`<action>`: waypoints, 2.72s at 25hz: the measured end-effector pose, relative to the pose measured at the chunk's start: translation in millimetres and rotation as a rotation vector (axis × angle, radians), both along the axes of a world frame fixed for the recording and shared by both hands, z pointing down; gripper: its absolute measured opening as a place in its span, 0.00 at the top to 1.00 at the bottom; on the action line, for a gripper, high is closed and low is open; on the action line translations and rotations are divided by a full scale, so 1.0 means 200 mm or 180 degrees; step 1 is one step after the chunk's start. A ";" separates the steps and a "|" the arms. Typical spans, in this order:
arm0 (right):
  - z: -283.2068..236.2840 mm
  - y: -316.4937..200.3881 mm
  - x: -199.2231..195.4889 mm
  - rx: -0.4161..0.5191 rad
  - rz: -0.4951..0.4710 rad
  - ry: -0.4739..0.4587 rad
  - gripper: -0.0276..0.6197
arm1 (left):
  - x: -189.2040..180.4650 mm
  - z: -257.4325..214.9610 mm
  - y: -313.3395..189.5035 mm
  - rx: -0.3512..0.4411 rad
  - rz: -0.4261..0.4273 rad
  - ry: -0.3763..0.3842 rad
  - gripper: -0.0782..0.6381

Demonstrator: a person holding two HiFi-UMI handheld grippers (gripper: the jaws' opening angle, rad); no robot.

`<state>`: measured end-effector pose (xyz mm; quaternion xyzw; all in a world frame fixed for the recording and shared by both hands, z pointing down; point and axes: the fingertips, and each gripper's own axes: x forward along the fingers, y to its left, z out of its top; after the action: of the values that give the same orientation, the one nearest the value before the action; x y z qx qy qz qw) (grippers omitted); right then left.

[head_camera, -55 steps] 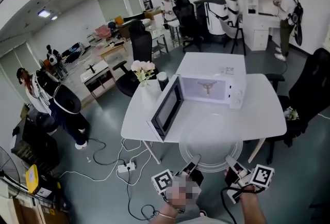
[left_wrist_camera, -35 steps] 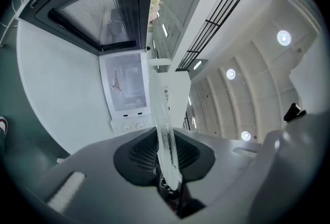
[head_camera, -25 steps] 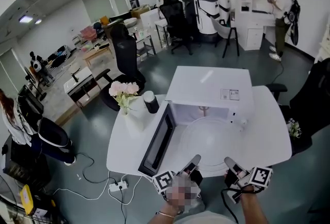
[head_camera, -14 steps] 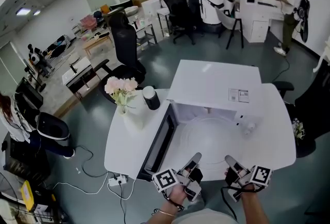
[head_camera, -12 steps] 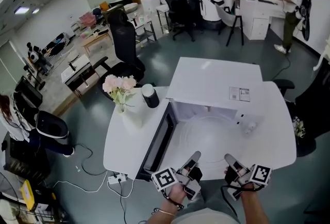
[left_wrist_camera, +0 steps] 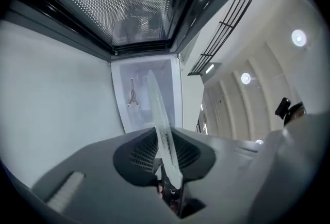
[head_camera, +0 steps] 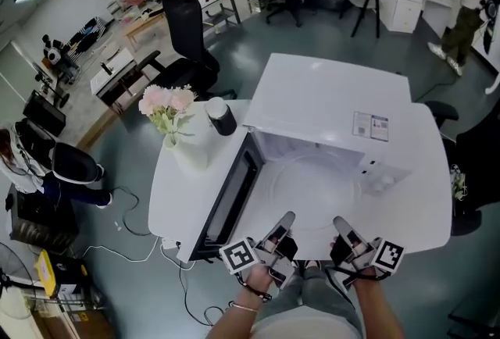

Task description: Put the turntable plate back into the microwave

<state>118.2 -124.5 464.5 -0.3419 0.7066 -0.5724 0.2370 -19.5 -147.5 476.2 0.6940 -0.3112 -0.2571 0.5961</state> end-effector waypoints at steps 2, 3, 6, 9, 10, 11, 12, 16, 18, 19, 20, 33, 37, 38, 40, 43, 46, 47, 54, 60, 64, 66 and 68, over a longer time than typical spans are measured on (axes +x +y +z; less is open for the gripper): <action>0.05 -0.02 0.00 -0.0074 0.0004 -0.0046 0.85 | 0.01 0.03 -0.02 -0.0032 0.0007 -0.0019 0.82; 0.07 -0.03 0.00 -0.0108 -0.0003 -0.0041 0.85 | 0.00 0.05 -0.03 -0.0069 0.0009 -0.0037 0.82; 0.12 -0.04 -0.01 -0.0159 -0.0023 -0.0041 0.85 | 0.00 0.10 -0.04 -0.0128 0.0015 -0.0063 0.82; 0.12 -0.05 -0.02 -0.0162 -0.0010 -0.0084 0.85 | 0.00 0.11 -0.04 -0.0161 0.0008 -0.0007 0.82; 0.13 -0.05 -0.02 -0.0167 0.0002 -0.0113 0.85 | 0.00 0.12 -0.05 -0.0175 0.0006 0.0003 0.81; 0.13 -0.05 -0.02 -0.0172 0.0016 -0.0144 0.85 | 0.00 0.13 -0.05 -0.0179 0.0007 0.0006 0.81; 0.14 -0.06 -0.01 -0.0178 0.0031 -0.0174 0.85 | 0.00 0.14 -0.05 -0.0174 0.0012 0.0009 0.81; 0.16 -0.06 -0.01 -0.0194 0.0115 -0.0388 0.86 | 0.01 0.16 -0.06 -0.0161 0.0022 0.0056 0.81; 0.16 -0.07 -0.02 -0.0176 0.0138 -0.0493 0.86 | 0.00 0.17 -0.07 -0.0107 0.0021 0.0078 0.81; 0.16 -0.07 -0.02 -0.0168 0.0137 -0.0527 0.87 | 0.00 0.16 -0.07 -0.0060 0.0028 0.0077 0.81; 0.16 -0.08 -0.03 -0.0162 0.0132 -0.0553 0.87 | 0.00 0.16 -0.07 -0.0010 0.0037 0.0070 0.81; 0.18 -0.13 -0.01 -0.0125 0.0175 -0.0746 0.87 | 0.02 0.17 -0.13 0.0285 0.0094 -0.0010 0.79; 0.19 -0.14 0.00 -0.0072 0.0141 -0.0758 0.87 | 0.04 0.16 -0.14 0.0332 0.0090 -0.0082 0.79; 0.19 -0.15 0.00 -0.0060 0.0133 -0.0761 0.87 | 0.04 0.17 -0.14 0.0336 0.0086 -0.0117 0.79; 0.20 -0.16 0.00 -0.0044 0.0123 -0.0769 0.87 | 0.04 0.18 -0.14 0.0345 0.0071 -0.0180 0.78; 0.20 -0.17 -0.02 -0.0020 0.0098 -0.0801 0.87 | 0.02 0.19 -0.15 0.0390 0.0040 -0.0313 0.77; 0.20 -0.18 -0.04 -0.0002 0.0082 -0.0821 0.87 | -0.01 0.18 -0.16 0.0438 -0.0013 -0.0448 0.76; 0.20 -0.19 -0.05 0.0005 0.0081 -0.0819 0.87 | -0.01 0.18 -0.17 0.0426 -0.0039 -0.0469 0.76; 0.19 -0.23 -0.04 0.0040 0.0103 -0.0791 0.87 | -0.05 0.16 -0.15 0.0450 -0.0155 -0.0733 0.65; 0.17 -0.27 -0.04 0.0083 0.0160 -0.0802 0.87 | -0.10 0.14 -0.11 0.0658 -0.0354 -0.1555 0.64; 0.17 -0.28 -0.04 0.0099 0.0188 -0.0792 0.87 | -0.12 0.13 -0.10 0.0814 -0.0344 -0.2083 0.63; 0.17 -0.29 -0.04 0.0094 0.0214 -0.0792 0.87 | -0.13 0.11 -0.10 0.0894 -0.0372 -0.2348 0.63; 0.18 -0.29 -0.04 0.0074 0.0264 -0.0793 0.87 | -0.14 0.10 -0.11 0.0987 -0.0390 -0.2599 0.63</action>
<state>109.9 -183.4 501.2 -0.2943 0.6636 -0.5919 0.3504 -47.0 -168.9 495.8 0.8002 -0.5196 -0.0402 0.2967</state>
